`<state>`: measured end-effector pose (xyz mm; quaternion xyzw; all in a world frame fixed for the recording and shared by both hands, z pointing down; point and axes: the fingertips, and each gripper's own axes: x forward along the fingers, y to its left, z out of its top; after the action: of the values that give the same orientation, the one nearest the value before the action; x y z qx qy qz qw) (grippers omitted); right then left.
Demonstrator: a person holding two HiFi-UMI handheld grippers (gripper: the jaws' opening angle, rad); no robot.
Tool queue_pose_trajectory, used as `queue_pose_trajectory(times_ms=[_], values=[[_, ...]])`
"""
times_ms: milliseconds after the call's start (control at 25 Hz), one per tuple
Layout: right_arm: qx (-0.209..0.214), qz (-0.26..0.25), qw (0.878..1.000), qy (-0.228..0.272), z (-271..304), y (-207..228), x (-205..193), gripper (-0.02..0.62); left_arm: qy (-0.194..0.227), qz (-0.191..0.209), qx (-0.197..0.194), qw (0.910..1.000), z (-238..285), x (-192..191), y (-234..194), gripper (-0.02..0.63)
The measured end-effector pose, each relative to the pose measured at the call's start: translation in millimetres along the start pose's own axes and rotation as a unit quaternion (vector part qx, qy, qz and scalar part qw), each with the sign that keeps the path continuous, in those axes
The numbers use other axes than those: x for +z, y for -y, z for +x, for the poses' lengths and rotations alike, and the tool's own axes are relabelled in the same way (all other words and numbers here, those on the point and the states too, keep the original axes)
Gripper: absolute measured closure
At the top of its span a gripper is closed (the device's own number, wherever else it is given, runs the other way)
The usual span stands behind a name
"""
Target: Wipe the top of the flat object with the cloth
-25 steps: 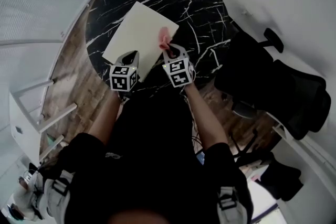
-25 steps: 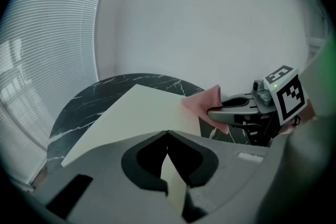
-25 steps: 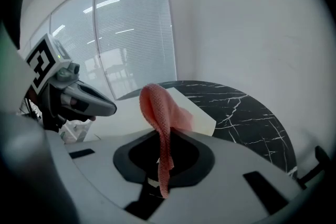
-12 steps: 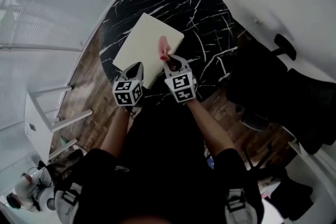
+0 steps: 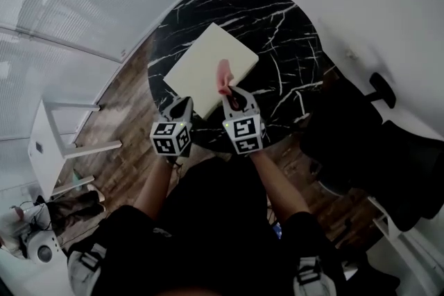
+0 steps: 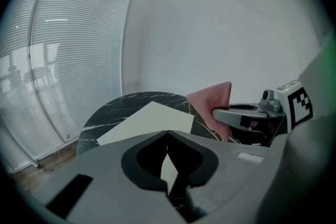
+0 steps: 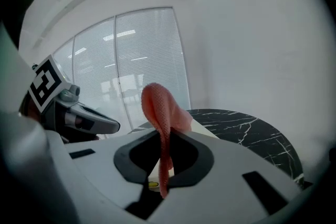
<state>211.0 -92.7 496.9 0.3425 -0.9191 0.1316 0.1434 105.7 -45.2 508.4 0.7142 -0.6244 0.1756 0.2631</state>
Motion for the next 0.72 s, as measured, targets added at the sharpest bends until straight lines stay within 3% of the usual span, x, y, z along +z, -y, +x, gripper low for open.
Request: queue_pose_trajectory(times_ms=[120,320,480,720], values=[[-0.017,0.005,1.000,0.015,-19,-11,8,0.580,0.028,-0.001,-0.016,0.9995,-25,10,13,0.607],[-0.032,-0.021,0.999,0.030,-49,-48,21,0.580,0.076,0.031,-0.023,0.9964,-80,20,13,0.607],[-0.043,-0.053,0.996,0.052,-79,-86,29,0.580,0.109,0.014,-0.016,0.9938,-130,6,2,0.607],[-0.092,-0.076,0.988,0.102,-142,-122,57,0.580,0.188,0.033,-0.032,0.9810,-198,19,19,0.607]])
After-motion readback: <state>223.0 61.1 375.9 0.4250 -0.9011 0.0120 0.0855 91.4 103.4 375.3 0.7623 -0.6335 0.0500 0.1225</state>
